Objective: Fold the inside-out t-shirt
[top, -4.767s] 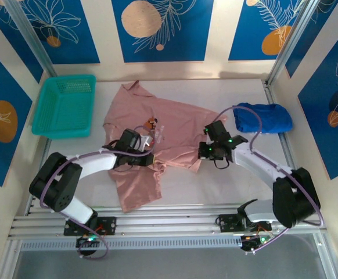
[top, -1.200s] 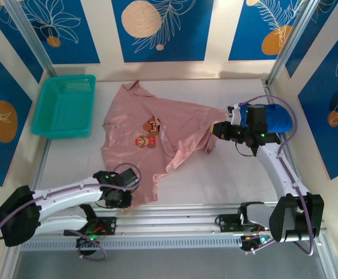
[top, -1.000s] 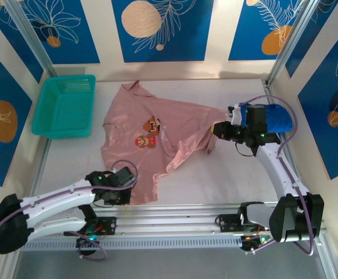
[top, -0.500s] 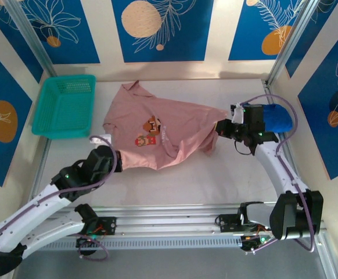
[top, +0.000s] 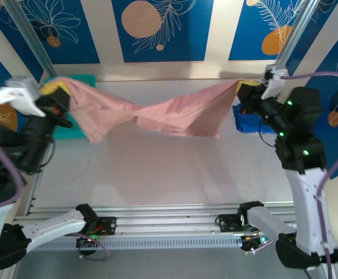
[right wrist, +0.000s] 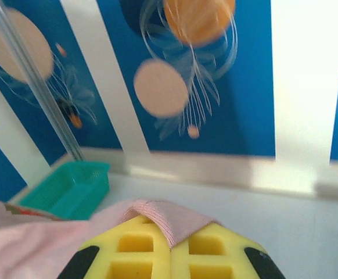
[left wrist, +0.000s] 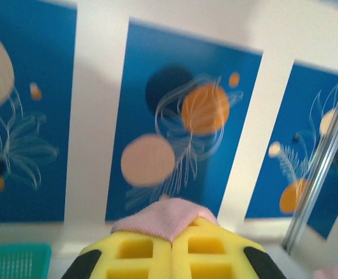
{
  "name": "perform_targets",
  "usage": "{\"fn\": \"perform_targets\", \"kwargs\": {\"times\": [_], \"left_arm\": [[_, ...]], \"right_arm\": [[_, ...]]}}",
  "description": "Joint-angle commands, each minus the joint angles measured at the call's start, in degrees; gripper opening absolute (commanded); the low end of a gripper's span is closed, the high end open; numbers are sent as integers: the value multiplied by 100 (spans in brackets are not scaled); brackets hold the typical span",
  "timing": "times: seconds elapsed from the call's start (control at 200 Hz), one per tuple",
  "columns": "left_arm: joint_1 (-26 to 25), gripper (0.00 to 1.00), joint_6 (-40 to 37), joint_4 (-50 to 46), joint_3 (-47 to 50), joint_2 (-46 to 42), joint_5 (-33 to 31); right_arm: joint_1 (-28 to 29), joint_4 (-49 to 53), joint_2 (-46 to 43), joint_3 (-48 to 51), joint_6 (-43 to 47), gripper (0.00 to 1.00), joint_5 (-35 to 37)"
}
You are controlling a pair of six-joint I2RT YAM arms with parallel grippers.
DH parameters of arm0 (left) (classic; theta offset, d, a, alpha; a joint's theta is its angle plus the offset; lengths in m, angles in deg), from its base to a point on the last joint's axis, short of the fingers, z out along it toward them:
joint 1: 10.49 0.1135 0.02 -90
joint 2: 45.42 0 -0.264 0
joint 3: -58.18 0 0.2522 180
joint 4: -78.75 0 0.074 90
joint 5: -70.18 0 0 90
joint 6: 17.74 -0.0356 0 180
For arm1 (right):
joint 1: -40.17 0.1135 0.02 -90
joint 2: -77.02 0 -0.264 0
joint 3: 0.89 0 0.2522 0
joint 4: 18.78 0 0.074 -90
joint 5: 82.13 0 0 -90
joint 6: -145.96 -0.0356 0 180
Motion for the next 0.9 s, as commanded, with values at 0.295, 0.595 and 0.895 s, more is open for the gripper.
{"fn": "perform_targets", "kwargs": {"times": [0.295, 0.595, 0.895], "left_arm": [[279, 0, -1979, -563, -2385, 1840, -1068], [3052, 0, -288, -1688, -3403, 3420, 1393], [3493, 0, -53, -1747, -4015, 3557, 2163]], "right_arm": [[33, 226, 228, -826, 676, 0, 567], [-335, -332, 1654, -1167, 747, 0, 453], [-546, -305, 1870, -1621, 695, 0, -107]]}}
